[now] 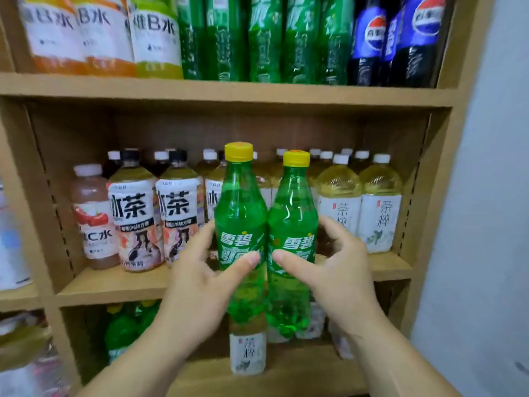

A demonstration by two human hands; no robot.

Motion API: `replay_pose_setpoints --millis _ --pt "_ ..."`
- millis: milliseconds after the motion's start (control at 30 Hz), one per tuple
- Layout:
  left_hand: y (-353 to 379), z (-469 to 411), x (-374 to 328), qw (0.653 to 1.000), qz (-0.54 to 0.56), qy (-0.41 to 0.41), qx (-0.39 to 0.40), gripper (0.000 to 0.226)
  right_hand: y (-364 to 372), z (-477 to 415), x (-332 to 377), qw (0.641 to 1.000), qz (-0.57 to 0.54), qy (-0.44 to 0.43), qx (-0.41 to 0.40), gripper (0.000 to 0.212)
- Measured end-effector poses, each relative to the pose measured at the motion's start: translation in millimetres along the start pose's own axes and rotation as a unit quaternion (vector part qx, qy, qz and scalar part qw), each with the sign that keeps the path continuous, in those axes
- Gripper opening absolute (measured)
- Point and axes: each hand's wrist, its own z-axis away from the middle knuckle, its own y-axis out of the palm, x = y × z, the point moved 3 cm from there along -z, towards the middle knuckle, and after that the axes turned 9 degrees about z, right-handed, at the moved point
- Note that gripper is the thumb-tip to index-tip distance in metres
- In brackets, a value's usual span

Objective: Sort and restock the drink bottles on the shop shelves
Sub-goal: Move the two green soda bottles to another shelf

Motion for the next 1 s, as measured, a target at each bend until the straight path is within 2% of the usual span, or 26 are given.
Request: replay_pose_setpoints --millis 133,233,267,367,400,533,633,733,867,900,967,1000 --pt "15.0 -39.2 -48.9 0.998 -0.018 0.060 0.018 0.042 -32.7 -39.3 38.3 0.998 0.003 -0.059 -0.018 0.038" --pt "21.4 -74.4 -88.4 0.994 -0.033 0.103 -0.002 0.035 -51.6 -70.0 70.8 0.994 0.007 -0.096 -0.052 0.029" --pt "21.8 -88.2 -101.4 0.992 -0.045 0.120 -0.007 0.040 -57.8 -82.1 81.2 0.992 0.006 -0.107 -0.065 0.027" --pt "23.9 -127.4 -141.1 0.986 -0.055 0.156 -0.036 0.076 -77.4 -122.9 109.4 0.986 0.004 -0.139 -0.093 0.028" --pt "25.1 -138.0 -156.3 0.984 -0.052 0.164 -0.045 0.078 -83.7 -136.1 118.8 0.985 -0.006 -0.143 -0.100 0.029" --pt "30.3 -181.6 -204.4 0.982 -0.025 0.178 -0.054 0.045 -110.0 -184.2 151.4 0.979 -0.013 -0.158 -0.126 0.021" --pt "34.0 -209.1 -222.1 0.984 -0.010 0.165 -0.058 0.051 -122.9 -216.2 165.2 0.977 -0.004 -0.162 -0.136 0.025" --pt "41.4 -231.2 -226.5 0.984 -0.038 0.163 -0.063 0.039 -127.3 -244.7 168.1 0.978 0.007 -0.150 -0.148 0.032" --pt "51.6 -256.8 -213.1 0.988 -0.068 0.112 -0.078 0.024 -120.7 -272.4 157.3 0.983 -0.010 -0.114 -0.145 0.036" --pt "54.3 -261.4 -209.1 0.989 -0.075 0.100 -0.079 0.026 -117.8 -277.0 154.4 0.984 -0.006 -0.109 -0.144 0.039" --pt "57.7 -269.0 -200.9 0.989 -0.096 0.078 -0.081 0.072 -113.1 -284.8 148.8 0.983 0.006 -0.104 -0.149 0.044" --pt "58.8 -274.2 -195.4 0.988 -0.107 0.070 -0.084 0.085 -111.3 -288.4 145.6 0.983 0.010 -0.101 -0.151 0.043"
